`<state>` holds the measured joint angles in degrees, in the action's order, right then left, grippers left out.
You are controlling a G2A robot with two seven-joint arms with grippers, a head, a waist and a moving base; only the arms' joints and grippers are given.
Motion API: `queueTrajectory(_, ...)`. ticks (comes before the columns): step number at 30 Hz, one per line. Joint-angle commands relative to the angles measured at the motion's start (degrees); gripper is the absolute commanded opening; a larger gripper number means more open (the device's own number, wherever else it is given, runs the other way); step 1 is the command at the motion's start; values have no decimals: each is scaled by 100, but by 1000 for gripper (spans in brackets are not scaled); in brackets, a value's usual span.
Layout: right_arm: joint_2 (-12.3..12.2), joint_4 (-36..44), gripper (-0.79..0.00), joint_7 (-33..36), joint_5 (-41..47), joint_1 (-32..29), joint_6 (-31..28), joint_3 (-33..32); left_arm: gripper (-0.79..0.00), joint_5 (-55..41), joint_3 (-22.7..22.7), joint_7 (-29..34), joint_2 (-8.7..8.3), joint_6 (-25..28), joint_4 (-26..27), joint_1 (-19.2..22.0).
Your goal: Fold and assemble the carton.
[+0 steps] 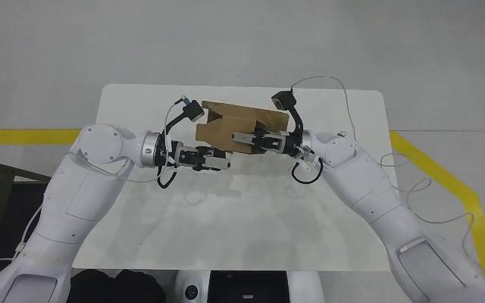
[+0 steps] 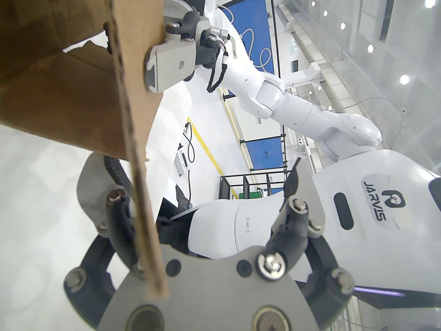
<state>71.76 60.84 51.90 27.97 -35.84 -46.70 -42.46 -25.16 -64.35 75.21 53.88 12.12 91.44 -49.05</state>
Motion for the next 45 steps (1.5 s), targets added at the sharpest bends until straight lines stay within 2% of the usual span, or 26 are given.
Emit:
queueTrajectory(1,10,-2,-785,20,-15,-4,8,-16,0,6,0,8,1,1,-3,9)
queueTrajectory(10,-71,-162,-785,118,-128,-87,-11,-362,0,18,-25,52,-2,15,-69,54)
queueTrajectory(24,-343,106,-785,670,189,-586,196,-1081,0,861,-377,-197,-109,61,-709,93)
queueTrajectory(36,-287,686,-785,943,633,-787,374,-949,0,1436,-246,-680,-101,-9,-1132,101)
queueTrajectory(45,-182,669,-785,910,712,-697,341,-756,0,1402,-151,-717,-81,-17,-1083,83)
